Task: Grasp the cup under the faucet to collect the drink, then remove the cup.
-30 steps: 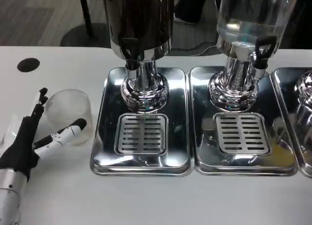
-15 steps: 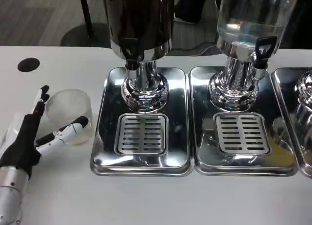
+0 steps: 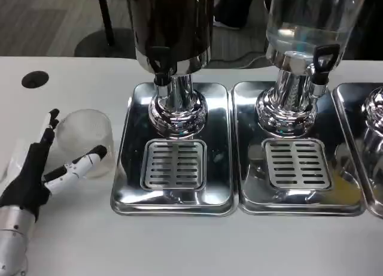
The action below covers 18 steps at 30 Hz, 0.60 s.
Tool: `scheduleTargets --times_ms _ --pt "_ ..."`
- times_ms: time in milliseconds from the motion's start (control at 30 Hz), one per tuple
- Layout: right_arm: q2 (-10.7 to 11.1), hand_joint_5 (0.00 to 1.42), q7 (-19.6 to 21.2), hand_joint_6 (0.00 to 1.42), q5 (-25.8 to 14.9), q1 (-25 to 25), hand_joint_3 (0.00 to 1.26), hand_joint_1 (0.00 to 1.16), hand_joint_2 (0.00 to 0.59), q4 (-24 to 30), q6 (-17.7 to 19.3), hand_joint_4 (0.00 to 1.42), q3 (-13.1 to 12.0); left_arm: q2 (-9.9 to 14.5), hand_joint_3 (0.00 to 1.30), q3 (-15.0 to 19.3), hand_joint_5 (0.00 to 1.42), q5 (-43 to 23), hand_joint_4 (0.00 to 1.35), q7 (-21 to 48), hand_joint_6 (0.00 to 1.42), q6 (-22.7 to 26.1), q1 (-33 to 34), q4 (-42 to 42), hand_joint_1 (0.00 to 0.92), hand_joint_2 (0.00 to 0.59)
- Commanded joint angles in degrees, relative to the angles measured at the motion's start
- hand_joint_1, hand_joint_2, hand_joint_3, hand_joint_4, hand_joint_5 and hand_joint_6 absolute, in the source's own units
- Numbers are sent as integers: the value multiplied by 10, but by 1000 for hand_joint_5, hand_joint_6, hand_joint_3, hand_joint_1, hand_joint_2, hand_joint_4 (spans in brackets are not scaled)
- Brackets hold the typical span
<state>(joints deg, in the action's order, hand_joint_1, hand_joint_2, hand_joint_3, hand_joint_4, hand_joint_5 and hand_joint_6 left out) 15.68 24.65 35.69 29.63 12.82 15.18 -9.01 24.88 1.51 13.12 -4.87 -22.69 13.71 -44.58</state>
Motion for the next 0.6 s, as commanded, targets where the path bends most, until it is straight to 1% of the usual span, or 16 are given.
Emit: scheduleTargets --times_ms 33,200,300,367,600 --pt "-4 14 5 0 -3 5 143 440 563 7 9 84 -8 -2 0 -2 50 4 0 -8 57 7 -3 2 489 124" --pt "-6 14 6 0 -4 7 143 443 559 8 11 84 -9 -6 0 -5 50 6 0 -8 57 8 0 3 486 129" --pt "-7 15 6 0 -5 9 143 446 557 8 13 84 -11 -8 0 -6 50 5 13 -7 57 9 1 3 474 160" --pt "-8 15 5 0 -6 10 143 448 555 8 14 84 -12 -10 14 -4 60 2 35 -7 69 9 1 4 446 186" --pt "-11 15 4 0 -7 11 143 454 554 7 19 84 -16 -12 29 -1 73 0 74 -7 74 7 0 9 416 228"
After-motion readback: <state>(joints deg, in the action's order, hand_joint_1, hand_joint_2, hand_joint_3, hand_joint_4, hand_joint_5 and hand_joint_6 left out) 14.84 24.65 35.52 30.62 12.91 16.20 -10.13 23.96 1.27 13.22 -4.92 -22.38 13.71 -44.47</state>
